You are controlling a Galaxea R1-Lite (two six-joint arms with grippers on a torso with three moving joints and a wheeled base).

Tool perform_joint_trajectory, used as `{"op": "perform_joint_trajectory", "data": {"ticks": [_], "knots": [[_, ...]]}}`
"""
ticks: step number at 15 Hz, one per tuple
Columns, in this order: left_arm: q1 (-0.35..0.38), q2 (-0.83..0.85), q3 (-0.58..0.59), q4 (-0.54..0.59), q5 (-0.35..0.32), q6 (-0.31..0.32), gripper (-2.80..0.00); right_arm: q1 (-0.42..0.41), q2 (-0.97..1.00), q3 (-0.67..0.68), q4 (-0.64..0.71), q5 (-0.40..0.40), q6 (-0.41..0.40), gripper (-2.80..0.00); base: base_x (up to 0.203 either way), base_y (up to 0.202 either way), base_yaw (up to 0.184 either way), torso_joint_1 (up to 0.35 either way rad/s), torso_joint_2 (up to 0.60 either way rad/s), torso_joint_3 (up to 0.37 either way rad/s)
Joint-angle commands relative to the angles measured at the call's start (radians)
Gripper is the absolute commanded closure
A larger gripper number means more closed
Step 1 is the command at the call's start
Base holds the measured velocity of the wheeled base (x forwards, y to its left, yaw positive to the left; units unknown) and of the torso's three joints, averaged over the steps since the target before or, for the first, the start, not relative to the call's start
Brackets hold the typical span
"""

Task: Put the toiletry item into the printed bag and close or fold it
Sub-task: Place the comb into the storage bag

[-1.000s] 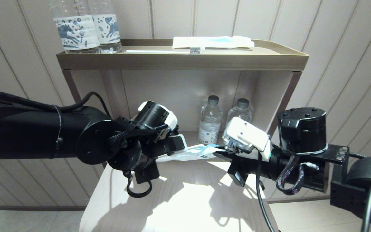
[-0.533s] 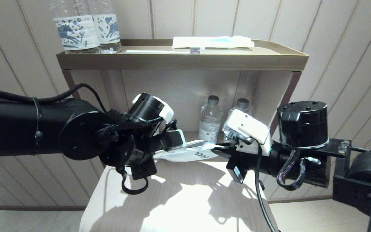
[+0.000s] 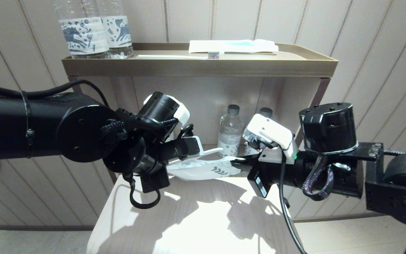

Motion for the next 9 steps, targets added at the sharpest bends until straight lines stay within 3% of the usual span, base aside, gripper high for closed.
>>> {"op": "perform_joint_trajectory", "data": {"ticks": [1,9], "knots": [[0.001,0.013,-0.007,0.002,0.001,0.004,0.00,-0.005,0.005,-0.016,0.020,0.002,-0.001,0.00,0.000,0.000,0.000,0.000,0.00,0.000],[0.001,0.067,-0.019,0.037,-0.006,0.037,0.00,-0.013,0.022,-0.024,0.027,0.002,-0.001,0.00,0.000,0.000,0.000,0.000,0.00,0.000]]}}
